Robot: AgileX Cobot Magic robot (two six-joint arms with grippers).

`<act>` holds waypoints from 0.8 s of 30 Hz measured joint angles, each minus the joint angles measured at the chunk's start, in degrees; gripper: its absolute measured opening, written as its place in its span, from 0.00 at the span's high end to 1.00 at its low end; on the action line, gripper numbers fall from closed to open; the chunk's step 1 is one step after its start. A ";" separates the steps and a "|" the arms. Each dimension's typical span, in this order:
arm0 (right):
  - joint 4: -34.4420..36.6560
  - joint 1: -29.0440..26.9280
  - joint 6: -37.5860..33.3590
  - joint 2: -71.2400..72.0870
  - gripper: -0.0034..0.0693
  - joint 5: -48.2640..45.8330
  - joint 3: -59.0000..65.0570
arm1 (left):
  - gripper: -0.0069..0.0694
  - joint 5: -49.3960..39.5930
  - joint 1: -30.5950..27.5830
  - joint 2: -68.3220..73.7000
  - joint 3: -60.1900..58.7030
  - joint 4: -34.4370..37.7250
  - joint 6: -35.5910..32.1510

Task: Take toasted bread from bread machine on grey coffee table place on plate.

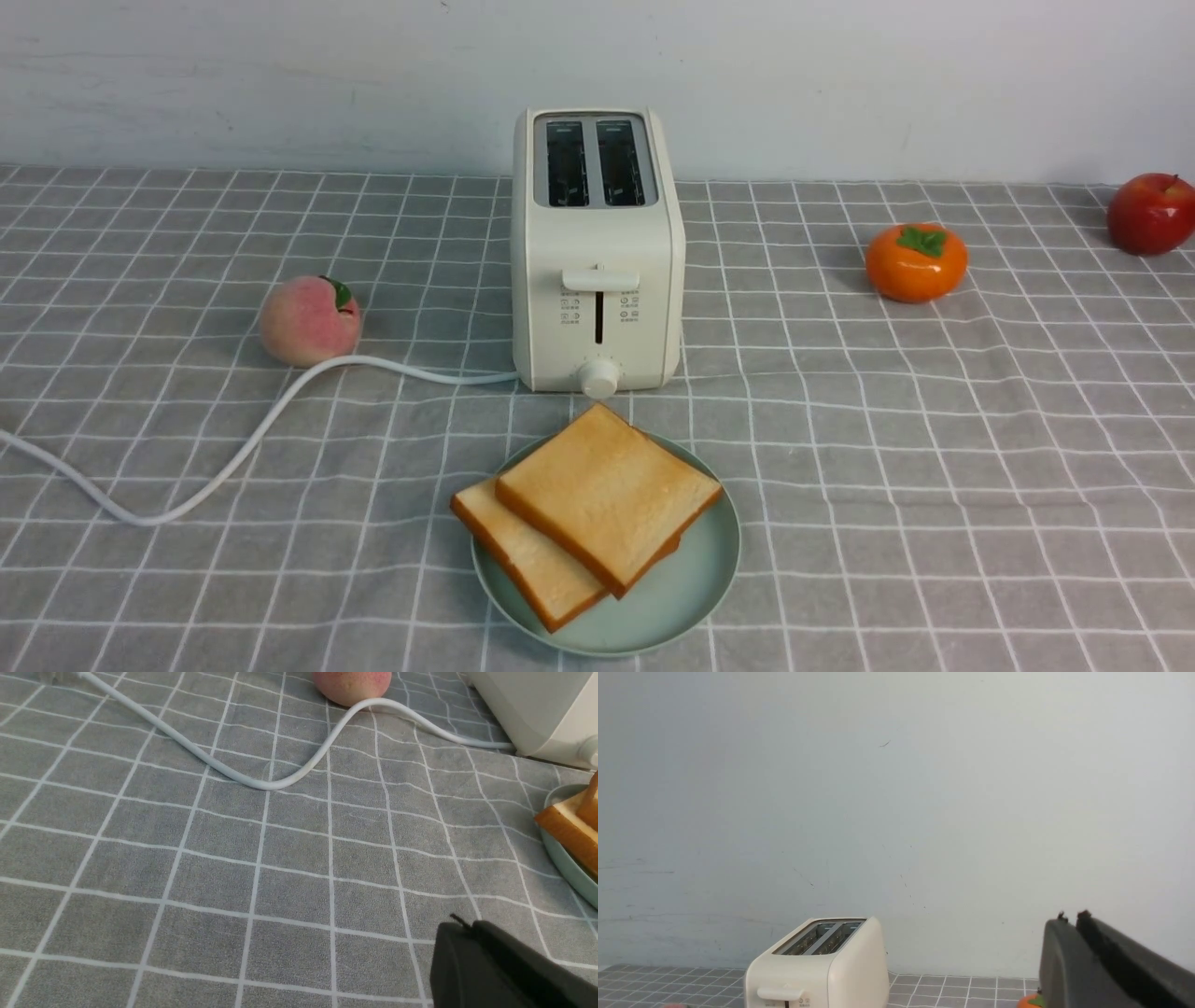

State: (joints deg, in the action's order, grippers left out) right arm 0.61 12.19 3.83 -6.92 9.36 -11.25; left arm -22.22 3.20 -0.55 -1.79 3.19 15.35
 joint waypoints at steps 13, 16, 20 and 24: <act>-0.61 -5.76 0.13 2.58 0.89 -28.32 2.65 | 0.89 0.00 0.00 0.00 0.00 0.00 0.00; -1.46 -7.45 0.16 5.76 0.88 -32.39 8.33 | 0.89 0.00 0.00 0.00 0.00 0.00 0.00; -1.07 -7.94 0.16 7.47 0.88 -32.34 11.90 | 0.88 -0.26 0.00 -0.03 0.00 -0.06 0.00; -1.32 -7.94 0.11 7.47 0.87 -32.22 11.90 | 0.88 -0.21 0.00 -0.03 0.00 -0.05 0.00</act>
State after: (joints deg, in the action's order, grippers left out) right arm -0.71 4.25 3.94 0.55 -22.87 0.65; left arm -22.43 3.20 -0.57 -1.79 3.14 15.35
